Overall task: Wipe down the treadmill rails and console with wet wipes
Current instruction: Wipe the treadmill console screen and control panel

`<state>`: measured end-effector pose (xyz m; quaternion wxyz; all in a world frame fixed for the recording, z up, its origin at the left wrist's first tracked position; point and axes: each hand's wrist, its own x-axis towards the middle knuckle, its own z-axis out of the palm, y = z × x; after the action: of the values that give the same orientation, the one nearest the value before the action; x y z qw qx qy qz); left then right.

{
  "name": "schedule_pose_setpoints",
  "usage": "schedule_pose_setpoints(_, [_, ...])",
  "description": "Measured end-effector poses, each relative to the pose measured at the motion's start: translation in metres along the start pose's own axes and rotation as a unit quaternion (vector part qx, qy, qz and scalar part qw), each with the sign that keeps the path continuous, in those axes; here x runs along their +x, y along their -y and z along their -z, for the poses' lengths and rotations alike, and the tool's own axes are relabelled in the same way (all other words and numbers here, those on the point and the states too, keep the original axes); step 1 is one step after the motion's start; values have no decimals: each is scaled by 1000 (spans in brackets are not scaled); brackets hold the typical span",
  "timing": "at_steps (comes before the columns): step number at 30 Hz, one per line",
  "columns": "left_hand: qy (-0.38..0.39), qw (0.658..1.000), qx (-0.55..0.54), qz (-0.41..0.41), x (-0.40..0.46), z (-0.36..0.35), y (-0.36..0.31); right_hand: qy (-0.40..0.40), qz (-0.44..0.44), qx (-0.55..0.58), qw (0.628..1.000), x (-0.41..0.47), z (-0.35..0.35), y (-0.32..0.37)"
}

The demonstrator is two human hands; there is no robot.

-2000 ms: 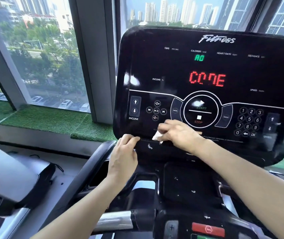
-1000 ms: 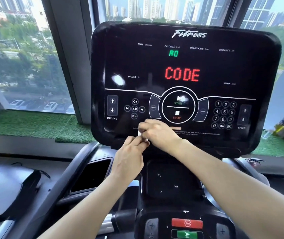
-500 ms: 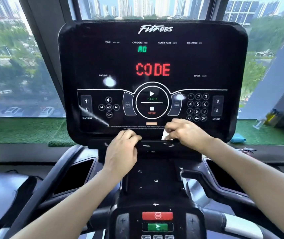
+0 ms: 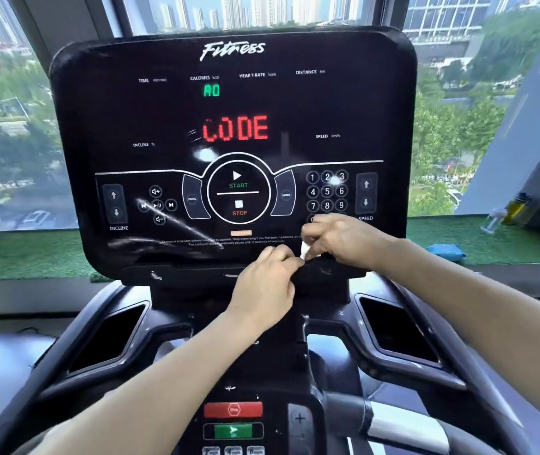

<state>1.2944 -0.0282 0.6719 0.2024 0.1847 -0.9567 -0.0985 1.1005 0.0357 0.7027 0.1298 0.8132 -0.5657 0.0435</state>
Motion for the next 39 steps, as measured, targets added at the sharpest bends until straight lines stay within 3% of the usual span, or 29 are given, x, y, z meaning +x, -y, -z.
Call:
schedule_pose_setpoints(7, [9, 999, 3, 32, 2, -1, -5, 13, 3, -21, 1000, -7, 10, -2])
schedule_pose_setpoints(11, [-11, 999, 5, 44, 3, -5, -9, 22, -75, 5, 997, -31, 14, -6])
schedule_pose_setpoints(20, [-5, 996, 28, 83, 8, -6, -24, -9, -138, -22, 990, -66, 8, -6])
schedule_pose_setpoints(31, [-18, 999, 33, -4, 20, -25, -46, -61, -183, -62, 979, -121, 6, -9])
schedule_pose_setpoints(35, [-49, 998, 32, -17, 20, -30, -44, -143, -282, -18, 948, -133, 5, -8])
schedule_pose_setpoints(39, [-74, 996, 37, -22, 22, -33, -43, -278, -425, 108, 855, -111, 15, -9])
